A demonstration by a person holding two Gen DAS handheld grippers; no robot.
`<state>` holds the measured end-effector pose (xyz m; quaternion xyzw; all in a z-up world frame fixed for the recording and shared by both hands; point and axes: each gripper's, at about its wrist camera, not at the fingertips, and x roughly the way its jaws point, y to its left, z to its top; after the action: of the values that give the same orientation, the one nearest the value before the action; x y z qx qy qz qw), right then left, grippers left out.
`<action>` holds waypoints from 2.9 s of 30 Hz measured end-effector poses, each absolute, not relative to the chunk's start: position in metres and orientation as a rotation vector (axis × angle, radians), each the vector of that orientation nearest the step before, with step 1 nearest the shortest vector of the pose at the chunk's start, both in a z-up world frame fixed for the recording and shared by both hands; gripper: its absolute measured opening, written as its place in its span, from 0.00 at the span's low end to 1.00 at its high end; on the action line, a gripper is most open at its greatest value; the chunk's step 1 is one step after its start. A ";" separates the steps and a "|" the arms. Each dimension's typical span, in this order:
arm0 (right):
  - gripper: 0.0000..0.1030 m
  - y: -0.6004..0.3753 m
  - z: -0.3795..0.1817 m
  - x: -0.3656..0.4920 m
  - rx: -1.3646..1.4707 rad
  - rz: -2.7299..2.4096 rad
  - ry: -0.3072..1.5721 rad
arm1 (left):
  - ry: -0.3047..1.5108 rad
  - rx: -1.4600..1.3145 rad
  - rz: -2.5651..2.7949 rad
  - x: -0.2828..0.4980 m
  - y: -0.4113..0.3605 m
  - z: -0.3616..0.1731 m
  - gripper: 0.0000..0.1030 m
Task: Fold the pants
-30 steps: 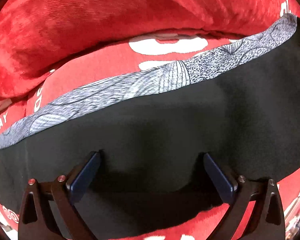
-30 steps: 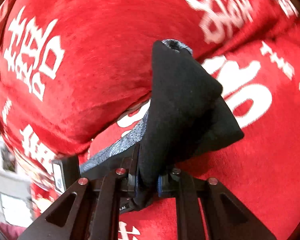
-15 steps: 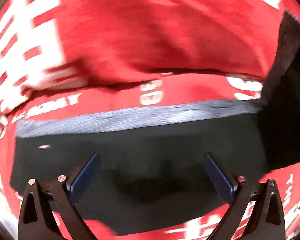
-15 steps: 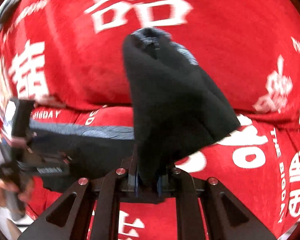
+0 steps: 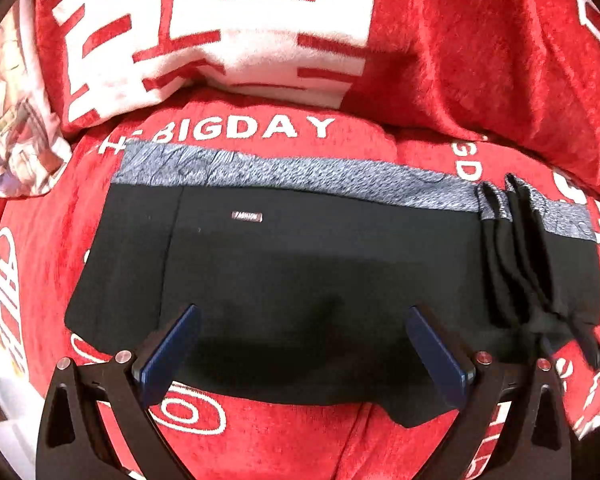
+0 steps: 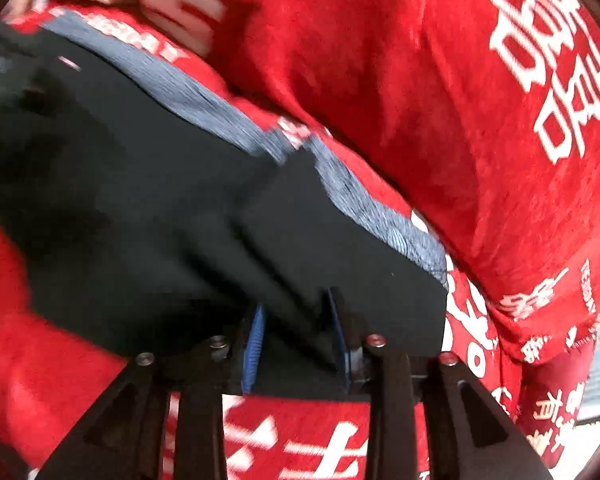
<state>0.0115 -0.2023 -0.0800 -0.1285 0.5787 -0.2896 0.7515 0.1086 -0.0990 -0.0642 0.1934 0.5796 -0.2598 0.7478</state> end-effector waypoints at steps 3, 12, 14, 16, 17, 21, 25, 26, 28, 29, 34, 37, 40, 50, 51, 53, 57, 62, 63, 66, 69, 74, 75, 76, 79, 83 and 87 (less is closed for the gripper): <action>0.34 -0.199 -0.042 -0.011 -0.075 -0.498 1.196 | 1.290 0.409 -0.663 0.105 -0.112 -0.058 1.00; 0.34 -0.347 -0.075 -0.124 1.273 -0.485 0.828 | 1.354 0.389 -0.950 0.064 -0.199 -0.054 1.00; 0.34 -0.357 -0.088 -0.137 1.397 -0.486 0.778 | 1.398 0.421 -0.940 0.058 -0.215 -0.067 1.00; 0.35 -0.359 -0.101 -0.144 1.488 -0.481 0.764 | 1.443 0.396 -0.922 0.060 -0.219 -0.078 1.00; 0.35 -0.355 -0.108 -0.147 1.533 -0.466 0.758 | 1.463 0.378 -0.914 0.062 -0.219 -0.081 1.00; 0.62 -0.343 -0.122 -0.146 1.589 -0.455 0.704 | 1.518 0.339 -0.903 0.065 -0.219 -0.093 1.00; 0.62 -0.352 -0.136 -0.136 1.658 -0.451 0.590 | 1.538 0.378 -0.913 0.059 -0.226 -0.105 0.82; 0.62 -0.355 -0.139 -0.132 1.670 -0.451 0.586 | 1.555 0.386 -0.918 0.056 -0.228 -0.109 0.71; 0.49 -0.358 -0.140 -0.126 1.670 -0.451 0.589 | 1.572 0.369 -0.943 0.050 -0.229 -0.111 0.51; 0.25 -0.361 -0.139 -0.125 1.662 -0.470 0.611 | 1.572 0.361 -0.956 0.047 -0.229 -0.110 0.43; 0.12 -0.366 -0.127 -0.126 1.640 -0.468 0.623 | 1.492 0.370 -1.006 0.032 -0.224 -0.081 0.41; 0.12 -0.360 -0.108 -0.134 1.580 -0.430 0.633 | 1.427 0.387 -1.002 0.022 -0.208 -0.071 0.44; 0.12 -0.352 -0.120 -0.135 1.576 -0.454 0.700 | 1.414 0.469 -0.887 0.021 -0.203 -0.095 0.46; 0.34 -0.354 -0.098 -0.128 1.384 -0.352 0.896 | 1.393 0.368 -0.908 0.047 -0.190 -0.073 0.76; 0.34 -0.354 -0.089 -0.131 1.351 -0.341 0.899 | 1.387 0.348 -0.947 0.048 -0.192 -0.068 0.76; 0.34 -0.354 -0.073 -0.133 1.282 -0.338 0.905 | 1.387 0.330 -1.021 0.045 -0.200 -0.063 0.76; 0.34 -0.356 -0.067 -0.137 1.271 -0.327 0.892 | 1.451 0.375 -1.107 0.035 -0.221 -0.083 0.76; 0.34 -0.354 -0.081 -0.134 1.302 -0.328 0.892 | 1.490 0.391 -1.114 0.030 -0.227 -0.092 0.45; 0.34 -0.354 -0.081 -0.137 1.302 -0.329 0.890 | 1.485 0.392 -1.118 0.030 -0.227 -0.092 0.45; 0.34 -0.355 -0.079 -0.141 1.301 -0.335 0.882 | 1.479 0.397 -1.140 0.028 -0.228 -0.087 0.45; 0.34 -0.358 -0.076 -0.144 1.297 -0.339 0.880 | 1.506 0.394 -1.148 0.024 -0.228 -0.091 0.17; 0.34 -0.363 -0.073 -0.148 1.280 -0.353 0.890 | 1.460 0.504 -1.122 0.016 -0.214 -0.097 0.04; 0.34 -0.363 -0.071 -0.148 1.270 -0.355 0.894 | 1.463 0.500 -1.122 0.015 -0.212 -0.098 0.04; 0.34 -0.364 -0.069 -0.149 1.257 -0.358 0.899 | 1.467 0.491 -1.119 0.014 -0.209 -0.099 0.04; 0.34 -0.373 -0.059 -0.149 1.184 -0.386 0.911 | 1.451 0.489 -1.113 0.012 -0.208 -0.097 0.04; 0.34 -0.406 -0.046 -0.138 1.079 -0.449 0.911 | 1.425 0.493 -1.112 0.010 -0.206 -0.096 0.04; 0.33 -0.442 -0.049 -0.114 0.985 -0.509 0.945 | 1.409 0.484 -1.090 0.008 -0.207 -0.096 0.04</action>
<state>-0.1137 -0.4422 -0.0489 0.4502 0.4316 -0.2326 0.7463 0.0081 -0.2071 -0.0957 0.2091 0.6086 -0.4707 0.6035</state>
